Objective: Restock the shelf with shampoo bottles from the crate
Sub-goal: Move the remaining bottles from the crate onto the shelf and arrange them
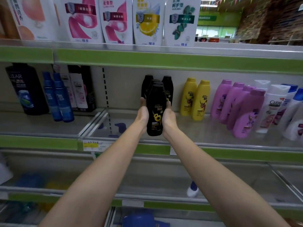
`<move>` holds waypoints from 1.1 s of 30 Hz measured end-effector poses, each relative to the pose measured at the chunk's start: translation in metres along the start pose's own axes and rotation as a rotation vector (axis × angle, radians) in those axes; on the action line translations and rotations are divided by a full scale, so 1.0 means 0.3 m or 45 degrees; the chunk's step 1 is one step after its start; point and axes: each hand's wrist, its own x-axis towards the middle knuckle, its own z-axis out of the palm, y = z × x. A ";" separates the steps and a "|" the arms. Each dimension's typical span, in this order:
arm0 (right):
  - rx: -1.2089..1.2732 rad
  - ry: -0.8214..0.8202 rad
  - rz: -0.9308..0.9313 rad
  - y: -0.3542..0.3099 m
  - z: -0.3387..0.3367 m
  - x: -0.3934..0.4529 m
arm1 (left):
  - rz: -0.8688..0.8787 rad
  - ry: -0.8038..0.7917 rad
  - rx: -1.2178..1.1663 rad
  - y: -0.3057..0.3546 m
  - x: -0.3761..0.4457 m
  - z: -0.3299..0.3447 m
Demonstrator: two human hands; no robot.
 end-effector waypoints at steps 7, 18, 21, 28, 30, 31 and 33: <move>0.289 -0.323 0.118 -0.025 -0.035 0.022 | -0.036 -0.077 -0.067 0.000 0.014 -0.007; -0.070 -0.099 -0.172 -0.061 -0.087 0.135 | 0.186 0.135 0.171 0.027 0.062 -0.048; -0.347 -0.003 -0.204 -0.090 -0.103 0.229 | 0.208 0.334 0.401 0.067 0.138 -0.075; -0.574 -0.068 -0.228 -0.051 -0.087 0.361 | 0.273 0.243 0.797 0.098 0.267 -0.098; -0.722 -0.007 -0.265 -0.051 -0.077 0.392 | 0.317 0.241 0.853 0.106 0.290 -0.091; -0.762 0.008 -0.277 -0.052 -0.075 0.402 | 0.323 0.235 0.892 0.105 0.296 -0.087; -0.767 0.007 -0.283 -0.055 -0.074 0.411 | 0.333 0.197 0.909 0.101 0.305 -0.090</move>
